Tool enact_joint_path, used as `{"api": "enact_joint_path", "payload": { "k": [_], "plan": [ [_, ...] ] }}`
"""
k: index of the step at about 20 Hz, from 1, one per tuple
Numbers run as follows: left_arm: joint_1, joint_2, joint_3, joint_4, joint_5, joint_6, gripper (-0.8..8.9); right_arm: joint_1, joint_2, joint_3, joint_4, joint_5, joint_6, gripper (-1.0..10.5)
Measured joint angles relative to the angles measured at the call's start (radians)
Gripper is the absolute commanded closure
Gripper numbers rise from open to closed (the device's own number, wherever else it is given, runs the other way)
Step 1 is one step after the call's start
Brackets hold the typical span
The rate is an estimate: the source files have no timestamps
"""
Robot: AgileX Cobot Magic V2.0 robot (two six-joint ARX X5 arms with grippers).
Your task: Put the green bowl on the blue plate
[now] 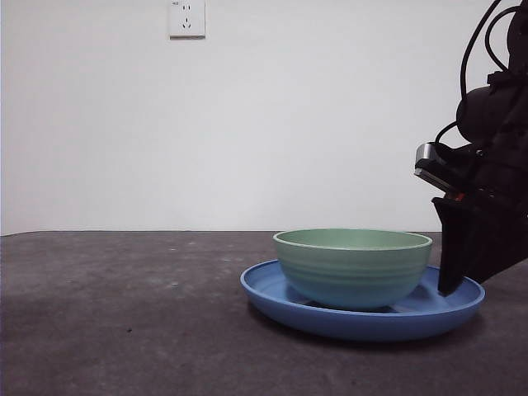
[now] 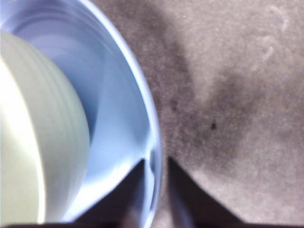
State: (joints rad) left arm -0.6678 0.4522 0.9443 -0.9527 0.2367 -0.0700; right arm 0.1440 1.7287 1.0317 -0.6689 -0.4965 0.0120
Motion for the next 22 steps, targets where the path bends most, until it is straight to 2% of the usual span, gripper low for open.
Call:
{"api": "enact_joint_path", "payload": {
  "k": [7, 13, 17, 22],
  "plan": [
    [0.000, 0.000, 0.000, 0.000, 0.000, 0.000, 2.81, 0.000, 0.000, 0.001, -0.001, -0.006, 0.019, 9.4],
    [0.000, 0.000, 0.000, 0.000, 0.000, 0.000, 2.82, 0.023, 0.001, 0.078, -0.054, -0.008, 0.029, 9.4],
    [0.000, 0.000, 0.000, 0.000, 0.000, 0.000, 2.81, 0.079, 0.002, 0.163, -0.071, -0.010, 0.065, 9.4],
    [0.000, 0.000, 0.000, 0.000, 0.000, 0.000, 2.82, 0.198, 0.014, 0.230, -0.064, -0.016, 0.117, 9.4]
  ]
}}
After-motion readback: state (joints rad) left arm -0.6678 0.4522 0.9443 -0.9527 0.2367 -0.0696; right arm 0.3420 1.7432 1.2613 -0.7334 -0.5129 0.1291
